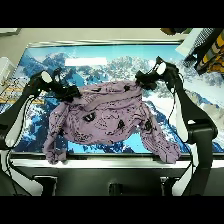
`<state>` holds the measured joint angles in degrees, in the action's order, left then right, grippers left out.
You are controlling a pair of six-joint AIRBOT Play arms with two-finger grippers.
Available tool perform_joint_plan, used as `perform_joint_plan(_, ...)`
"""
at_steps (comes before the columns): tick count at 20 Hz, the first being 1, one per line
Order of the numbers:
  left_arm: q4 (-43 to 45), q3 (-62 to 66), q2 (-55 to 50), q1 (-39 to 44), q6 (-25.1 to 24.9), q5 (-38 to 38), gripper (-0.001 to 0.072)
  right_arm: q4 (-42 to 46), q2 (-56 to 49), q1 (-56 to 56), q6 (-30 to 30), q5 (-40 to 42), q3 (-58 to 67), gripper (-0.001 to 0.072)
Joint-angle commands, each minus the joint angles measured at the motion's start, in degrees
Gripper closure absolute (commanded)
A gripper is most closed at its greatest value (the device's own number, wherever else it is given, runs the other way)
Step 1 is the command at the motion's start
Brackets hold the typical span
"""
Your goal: Fold the clothes and pants, and hang the long-sleeved shirts on hangers.
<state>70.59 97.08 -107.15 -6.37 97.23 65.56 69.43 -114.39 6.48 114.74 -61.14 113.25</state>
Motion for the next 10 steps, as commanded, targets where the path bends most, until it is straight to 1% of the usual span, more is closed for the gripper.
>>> perform_joint_plan(1,-0.04,1.38,3.15,-2.38,-2.82,5.7,-0.0011,-2.36,4.02,-2.43,-5.84,-6.6,0.17,0.0095)
perform_joint_plan(2,-0.02,1.36,5.95,-3.78,-4.24,7.78,-0.001,-3.65,6.69,-4.13,-9.51,-8.7,0.17,0.0075)
perform_joint_plan(4,-0.11,1.16,11.26,-6.56,-5.31,12.55,-0.0011,-6.03,12.5,-8.61,-14.93,-13.81,0.17,0.0075)
perform_joint_plan(6,-3.19,-2.05,17.79,-9.57,-5.33,14.05,-0.001,-6.03,17.14,-12.7,-18.18,-21.2,-0.48,0.0078)
perform_joint_plan(8,-4.57,-9.25,24.52,-11.21,-5.31,13.9,-0.001,-6.54,21.16,-14.56,-19.93,-26.82,-5.53,0.0086)
perform_joint_plan(9,-4.7,-13.92,27.78,-11.54,-5.29,13.88,-0.001,-8.02,23.47,-14.45,-20.41,-27.8,-10.71,0.0086)
perform_joint_plan(10,-5.2,-19.63,31.43,-11.5,-5.29,13.42,-0.001,-11.54,25.81,-13.66,-21.09,-27.67,-16.96,0.0086)
